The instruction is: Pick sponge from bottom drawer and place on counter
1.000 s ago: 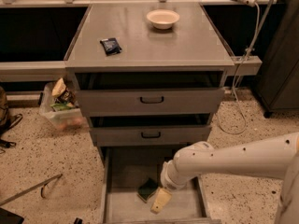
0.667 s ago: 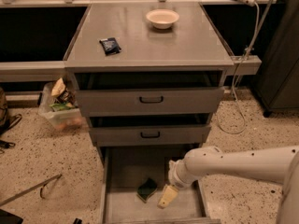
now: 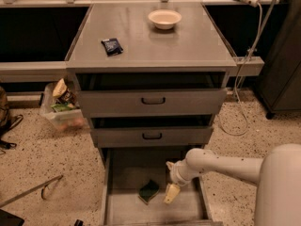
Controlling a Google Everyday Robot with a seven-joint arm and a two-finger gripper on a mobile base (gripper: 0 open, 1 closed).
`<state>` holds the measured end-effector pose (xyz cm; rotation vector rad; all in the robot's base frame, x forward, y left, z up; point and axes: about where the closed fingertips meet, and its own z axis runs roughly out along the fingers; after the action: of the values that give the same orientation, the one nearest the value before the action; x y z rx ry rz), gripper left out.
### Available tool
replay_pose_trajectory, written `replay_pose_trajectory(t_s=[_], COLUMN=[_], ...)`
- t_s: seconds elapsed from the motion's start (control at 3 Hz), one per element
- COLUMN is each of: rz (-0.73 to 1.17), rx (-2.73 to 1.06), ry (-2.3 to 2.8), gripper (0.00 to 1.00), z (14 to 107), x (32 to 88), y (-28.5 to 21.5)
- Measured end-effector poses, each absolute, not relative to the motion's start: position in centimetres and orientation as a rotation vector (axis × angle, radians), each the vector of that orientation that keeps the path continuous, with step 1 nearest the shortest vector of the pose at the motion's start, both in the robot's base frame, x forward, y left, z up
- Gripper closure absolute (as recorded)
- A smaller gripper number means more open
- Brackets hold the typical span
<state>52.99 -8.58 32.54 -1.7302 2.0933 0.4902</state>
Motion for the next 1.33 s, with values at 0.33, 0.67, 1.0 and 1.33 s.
replay_pose_trajectory(t_s=[0.33,0.67,1.0,1.33], rz=[0.444,0.441,0.394,0.322], rx=[-1.71,-1.708,-1.802,-1.95], ry=[2.056,2.055,1.991,1.899], gripper=[0.0,0.0,0.0,0.0], z=[32.4,31.7,29.0,26.7], x=[56.2,56.4,58.5,61.2], y=[-9.2,-9.0,-8.3,-8.3])
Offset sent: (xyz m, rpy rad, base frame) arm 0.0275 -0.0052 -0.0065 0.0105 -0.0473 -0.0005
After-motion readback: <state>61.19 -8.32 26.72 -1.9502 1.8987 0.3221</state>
